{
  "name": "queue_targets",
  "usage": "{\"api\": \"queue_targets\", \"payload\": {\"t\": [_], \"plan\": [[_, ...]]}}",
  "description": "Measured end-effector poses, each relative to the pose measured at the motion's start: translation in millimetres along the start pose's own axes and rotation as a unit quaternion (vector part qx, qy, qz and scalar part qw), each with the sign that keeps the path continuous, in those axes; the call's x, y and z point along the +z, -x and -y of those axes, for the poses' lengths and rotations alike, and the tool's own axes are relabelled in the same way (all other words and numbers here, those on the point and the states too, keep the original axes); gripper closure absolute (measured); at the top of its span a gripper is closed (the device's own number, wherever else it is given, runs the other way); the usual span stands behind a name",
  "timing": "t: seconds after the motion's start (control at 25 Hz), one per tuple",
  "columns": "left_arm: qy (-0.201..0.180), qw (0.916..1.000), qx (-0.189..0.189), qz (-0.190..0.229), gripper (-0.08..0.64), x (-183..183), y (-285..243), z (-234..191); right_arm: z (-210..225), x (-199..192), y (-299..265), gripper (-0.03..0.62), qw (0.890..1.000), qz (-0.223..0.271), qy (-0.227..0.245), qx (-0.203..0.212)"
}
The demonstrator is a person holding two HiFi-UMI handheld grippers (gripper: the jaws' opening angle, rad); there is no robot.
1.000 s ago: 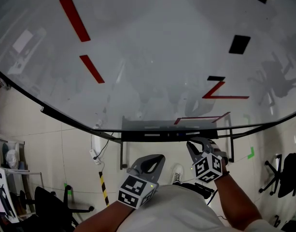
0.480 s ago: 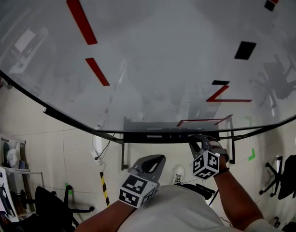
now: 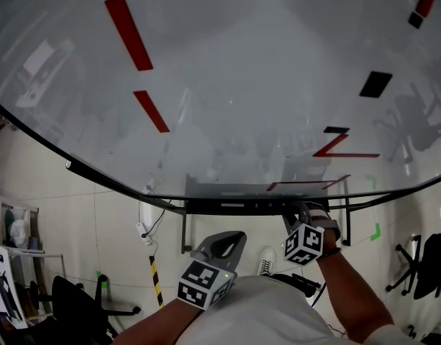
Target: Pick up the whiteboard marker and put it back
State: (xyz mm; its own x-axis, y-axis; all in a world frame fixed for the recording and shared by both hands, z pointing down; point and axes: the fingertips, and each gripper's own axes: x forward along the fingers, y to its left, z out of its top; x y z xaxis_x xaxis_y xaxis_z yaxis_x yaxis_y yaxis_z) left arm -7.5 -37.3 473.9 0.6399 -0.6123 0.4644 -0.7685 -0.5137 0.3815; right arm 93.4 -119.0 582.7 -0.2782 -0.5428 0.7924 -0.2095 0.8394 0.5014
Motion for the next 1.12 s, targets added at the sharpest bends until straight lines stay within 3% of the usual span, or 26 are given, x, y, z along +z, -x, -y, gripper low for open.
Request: {"api": "queue_targets", "payload": {"t": [0.4,0.76,1.12], "plan": [[0.006,1.0000,0.000,-0.002,0.543,-1.3,-1.5,-2.8,-4.3,-3.4,-15.1,0.546,0.997,-0.027,0.068,-0.006],[0.012,0.9999,0.002,-0.003,0.543,-3.0,-2.0,-4.7,-6.2,-2.8,-18.4,0.562,0.997,-0.034,0.070,0.011],[0.011,0.9999,0.001,-0.003,0.543,-3.7,-1.2,-3.1,-8.1,-1.1,-15.5,0.560,0.992,-0.039,0.123,0.006]]}}
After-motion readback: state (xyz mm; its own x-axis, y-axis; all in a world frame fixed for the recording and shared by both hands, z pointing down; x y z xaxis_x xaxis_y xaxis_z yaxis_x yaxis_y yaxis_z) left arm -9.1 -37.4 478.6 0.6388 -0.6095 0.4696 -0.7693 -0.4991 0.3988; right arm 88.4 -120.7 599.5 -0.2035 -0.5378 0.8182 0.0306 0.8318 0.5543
